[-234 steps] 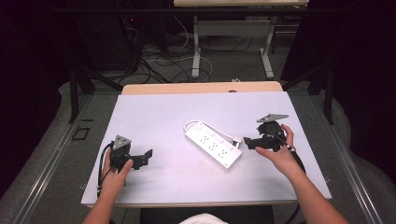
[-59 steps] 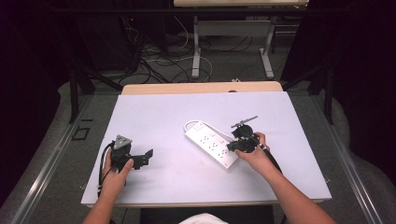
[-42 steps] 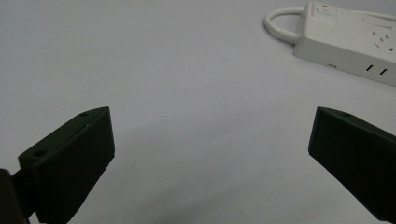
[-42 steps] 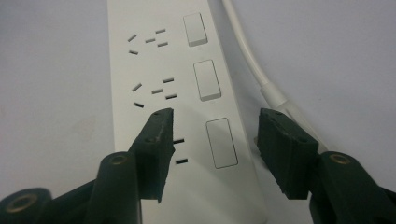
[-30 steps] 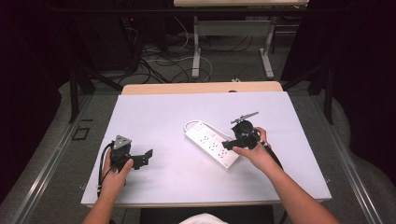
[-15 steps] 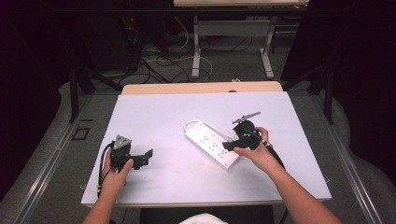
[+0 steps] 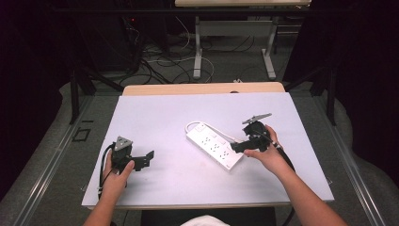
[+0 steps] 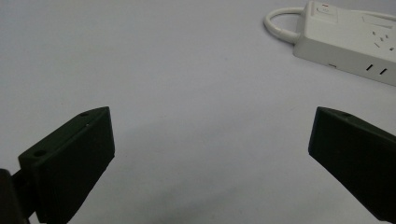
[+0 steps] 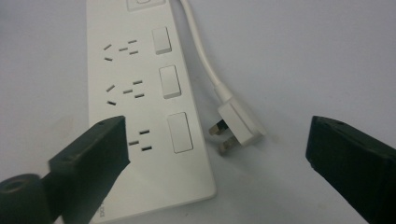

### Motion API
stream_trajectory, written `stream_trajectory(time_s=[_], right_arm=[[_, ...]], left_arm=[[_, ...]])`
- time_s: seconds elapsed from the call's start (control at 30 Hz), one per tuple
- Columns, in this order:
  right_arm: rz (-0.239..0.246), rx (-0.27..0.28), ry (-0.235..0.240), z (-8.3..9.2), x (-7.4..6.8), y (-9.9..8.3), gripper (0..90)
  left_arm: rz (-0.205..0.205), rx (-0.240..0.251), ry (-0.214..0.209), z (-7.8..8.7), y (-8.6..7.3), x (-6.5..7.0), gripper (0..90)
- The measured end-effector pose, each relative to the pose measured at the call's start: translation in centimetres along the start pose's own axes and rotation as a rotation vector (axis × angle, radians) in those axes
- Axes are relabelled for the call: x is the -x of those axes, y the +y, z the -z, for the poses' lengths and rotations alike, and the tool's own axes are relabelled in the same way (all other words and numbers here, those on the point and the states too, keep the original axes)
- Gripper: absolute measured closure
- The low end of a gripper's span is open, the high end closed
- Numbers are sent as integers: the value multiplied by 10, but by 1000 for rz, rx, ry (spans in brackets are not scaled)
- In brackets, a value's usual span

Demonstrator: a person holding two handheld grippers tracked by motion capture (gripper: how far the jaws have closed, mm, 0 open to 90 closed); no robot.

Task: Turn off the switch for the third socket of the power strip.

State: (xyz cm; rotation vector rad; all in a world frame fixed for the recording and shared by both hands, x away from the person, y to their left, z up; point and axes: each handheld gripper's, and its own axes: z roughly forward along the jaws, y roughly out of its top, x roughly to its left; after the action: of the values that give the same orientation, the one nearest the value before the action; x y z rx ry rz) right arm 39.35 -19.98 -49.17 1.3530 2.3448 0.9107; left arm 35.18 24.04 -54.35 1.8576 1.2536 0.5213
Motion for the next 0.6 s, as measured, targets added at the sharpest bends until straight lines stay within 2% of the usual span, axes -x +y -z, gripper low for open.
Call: stream_trajectory(time_s=[0.07,0.53,0.6], right_arm=[[2,8,-7,1,2,-2,1],[-42,29,-54,15,26,-16,0],[-72,30,-59,18,31,-21,0]], left_arm=[[0,0,0,0,0,0,4],[-3,-1,1,0,0,0,4],[-1,2,0,-1,0,0,3]])
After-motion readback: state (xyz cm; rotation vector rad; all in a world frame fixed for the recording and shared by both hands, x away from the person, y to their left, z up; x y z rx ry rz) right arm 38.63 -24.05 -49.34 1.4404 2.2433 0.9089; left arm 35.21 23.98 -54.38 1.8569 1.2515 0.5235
